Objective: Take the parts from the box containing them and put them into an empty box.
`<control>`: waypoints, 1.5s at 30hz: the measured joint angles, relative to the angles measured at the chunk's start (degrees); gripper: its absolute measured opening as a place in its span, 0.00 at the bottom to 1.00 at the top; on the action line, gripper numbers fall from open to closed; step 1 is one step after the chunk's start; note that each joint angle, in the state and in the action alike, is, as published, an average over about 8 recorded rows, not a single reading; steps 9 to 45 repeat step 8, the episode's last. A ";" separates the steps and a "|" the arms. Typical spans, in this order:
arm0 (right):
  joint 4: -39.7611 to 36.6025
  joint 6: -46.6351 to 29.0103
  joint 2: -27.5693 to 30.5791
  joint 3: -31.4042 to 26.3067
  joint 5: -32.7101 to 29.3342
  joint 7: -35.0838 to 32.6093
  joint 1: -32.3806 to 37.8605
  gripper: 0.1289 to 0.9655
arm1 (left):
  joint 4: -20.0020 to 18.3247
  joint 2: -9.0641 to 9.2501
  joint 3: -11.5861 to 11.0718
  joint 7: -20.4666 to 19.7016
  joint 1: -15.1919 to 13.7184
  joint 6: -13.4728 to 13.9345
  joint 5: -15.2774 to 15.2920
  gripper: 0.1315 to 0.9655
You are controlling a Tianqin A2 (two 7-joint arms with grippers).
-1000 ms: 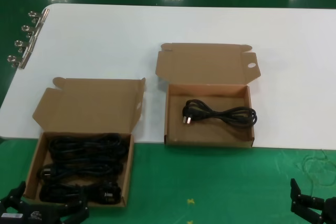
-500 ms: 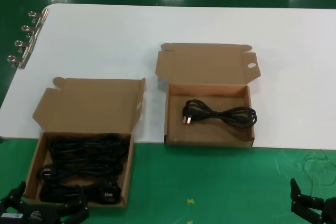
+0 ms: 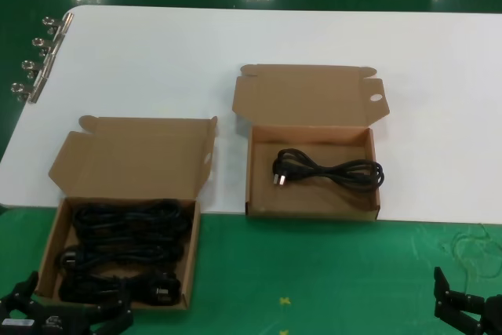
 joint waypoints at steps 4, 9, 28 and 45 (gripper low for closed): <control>0.00 0.00 0.00 0.00 0.00 0.00 0.00 1.00 | 0.00 0.00 0.00 0.00 0.00 0.00 0.00 1.00; 0.00 0.00 0.00 0.00 0.00 0.00 0.00 1.00 | 0.00 0.00 0.00 0.00 0.00 0.00 0.00 1.00; 0.00 0.00 0.00 0.00 0.00 0.00 0.00 1.00 | 0.00 0.00 0.00 0.00 0.00 0.00 0.00 1.00; 0.00 0.00 0.00 0.00 0.00 0.00 0.00 1.00 | 0.00 0.00 0.00 0.00 0.00 0.00 0.00 1.00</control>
